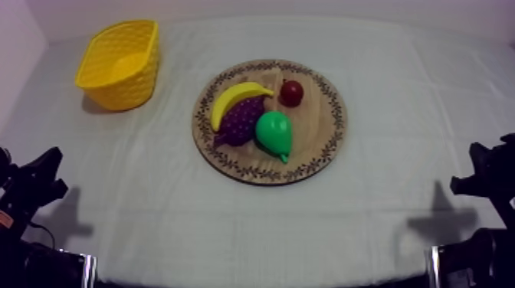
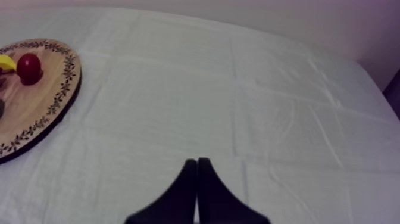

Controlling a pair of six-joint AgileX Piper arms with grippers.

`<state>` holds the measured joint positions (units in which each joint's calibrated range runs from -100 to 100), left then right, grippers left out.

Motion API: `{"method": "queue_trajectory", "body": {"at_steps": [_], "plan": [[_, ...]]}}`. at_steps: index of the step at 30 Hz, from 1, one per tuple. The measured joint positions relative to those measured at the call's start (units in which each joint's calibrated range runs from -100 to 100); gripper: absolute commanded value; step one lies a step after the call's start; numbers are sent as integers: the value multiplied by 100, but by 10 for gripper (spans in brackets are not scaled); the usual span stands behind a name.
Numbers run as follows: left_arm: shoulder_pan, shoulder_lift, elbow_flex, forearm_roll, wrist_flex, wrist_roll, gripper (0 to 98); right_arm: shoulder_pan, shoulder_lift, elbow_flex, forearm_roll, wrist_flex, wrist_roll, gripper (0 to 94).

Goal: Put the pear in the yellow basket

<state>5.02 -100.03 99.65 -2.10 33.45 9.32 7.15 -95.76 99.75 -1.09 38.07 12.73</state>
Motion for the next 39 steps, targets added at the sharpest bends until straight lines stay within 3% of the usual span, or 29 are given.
{"method": "queue_trajectory", "body": {"at_steps": [27, 39], "plan": [[0, 3, -20, -4, 95, -67, 1, 0, 0, 0, 0, 9, 3, 4], [-125, 225, -315, 32, 621, 454, 8, 0, 0, 0, 0, 9, 3, 4]]}}
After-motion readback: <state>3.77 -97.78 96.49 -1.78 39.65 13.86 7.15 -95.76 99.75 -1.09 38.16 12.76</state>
